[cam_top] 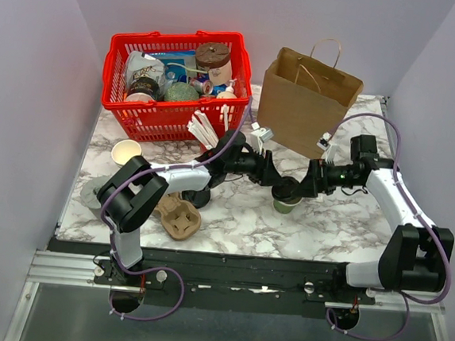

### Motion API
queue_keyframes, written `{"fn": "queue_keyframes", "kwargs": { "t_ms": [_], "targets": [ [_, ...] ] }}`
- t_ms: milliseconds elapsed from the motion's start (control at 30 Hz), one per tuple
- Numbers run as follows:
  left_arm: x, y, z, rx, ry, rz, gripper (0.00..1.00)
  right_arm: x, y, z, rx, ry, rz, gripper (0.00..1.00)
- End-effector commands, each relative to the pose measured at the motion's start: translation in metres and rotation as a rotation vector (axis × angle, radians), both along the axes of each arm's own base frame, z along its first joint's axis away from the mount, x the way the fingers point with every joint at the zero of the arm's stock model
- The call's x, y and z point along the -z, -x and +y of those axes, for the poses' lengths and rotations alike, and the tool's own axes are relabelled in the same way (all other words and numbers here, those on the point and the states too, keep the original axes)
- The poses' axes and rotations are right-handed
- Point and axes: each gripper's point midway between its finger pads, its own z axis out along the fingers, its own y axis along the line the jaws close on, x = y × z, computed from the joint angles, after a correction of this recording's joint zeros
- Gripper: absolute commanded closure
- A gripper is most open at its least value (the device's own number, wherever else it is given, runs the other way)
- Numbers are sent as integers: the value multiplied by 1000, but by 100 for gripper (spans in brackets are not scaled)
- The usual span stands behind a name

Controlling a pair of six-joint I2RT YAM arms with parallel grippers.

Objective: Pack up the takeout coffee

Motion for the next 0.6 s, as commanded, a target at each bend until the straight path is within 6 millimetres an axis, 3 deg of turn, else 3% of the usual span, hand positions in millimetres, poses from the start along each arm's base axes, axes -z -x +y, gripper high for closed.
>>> {"fn": "queue_keyframes", "kwargs": {
  "t_ms": [0, 567],
  "targets": [
    [10, 0, -2, -9, -15, 16, 46, 2, 9, 7, -15, -70, 83, 0],
    [-5, 9, -7, 20, 27, 16, 47, 2, 6, 9, -23, -85, 89, 0]
  ]
}}
